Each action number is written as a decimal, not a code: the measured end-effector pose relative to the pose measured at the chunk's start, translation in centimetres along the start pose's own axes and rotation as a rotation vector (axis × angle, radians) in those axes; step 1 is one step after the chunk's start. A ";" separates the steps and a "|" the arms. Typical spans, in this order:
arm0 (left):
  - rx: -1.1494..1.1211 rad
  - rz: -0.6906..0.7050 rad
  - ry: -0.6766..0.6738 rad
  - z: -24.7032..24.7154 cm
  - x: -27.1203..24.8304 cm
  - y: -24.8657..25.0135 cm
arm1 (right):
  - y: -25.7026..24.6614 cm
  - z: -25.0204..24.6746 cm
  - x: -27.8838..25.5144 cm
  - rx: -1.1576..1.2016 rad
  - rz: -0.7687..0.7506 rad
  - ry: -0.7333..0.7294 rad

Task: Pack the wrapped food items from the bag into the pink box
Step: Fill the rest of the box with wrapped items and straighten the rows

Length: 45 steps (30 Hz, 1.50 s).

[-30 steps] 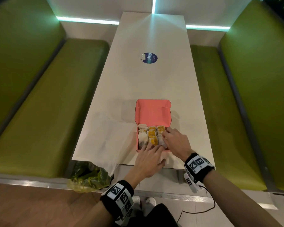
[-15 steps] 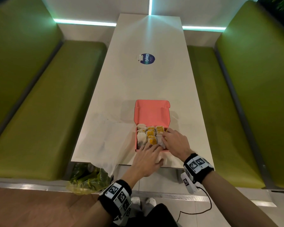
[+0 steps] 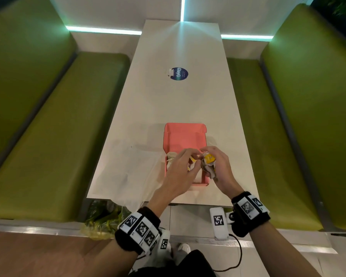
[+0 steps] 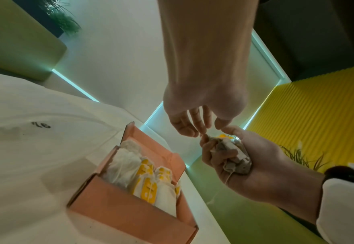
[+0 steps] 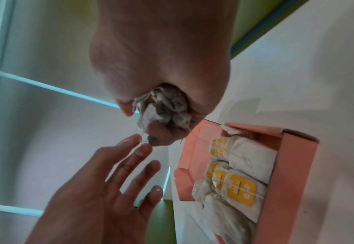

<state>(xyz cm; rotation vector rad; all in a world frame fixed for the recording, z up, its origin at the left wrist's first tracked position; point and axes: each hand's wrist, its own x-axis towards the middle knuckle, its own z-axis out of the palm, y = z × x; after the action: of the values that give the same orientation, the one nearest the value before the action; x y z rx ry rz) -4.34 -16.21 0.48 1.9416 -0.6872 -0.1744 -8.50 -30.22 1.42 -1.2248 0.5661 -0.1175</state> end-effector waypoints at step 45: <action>-0.328 -0.125 -0.232 -6.9 4.3 -0.1 | -1.7 0.3 0.4 -0.423 -0.129 -0.245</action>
<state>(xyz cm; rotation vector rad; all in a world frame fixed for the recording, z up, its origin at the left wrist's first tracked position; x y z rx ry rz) 2.10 -13.04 4.34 1.6619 -0.6420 -0.5620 -7.64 -30.76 2.85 -1.6605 0.3040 0.0476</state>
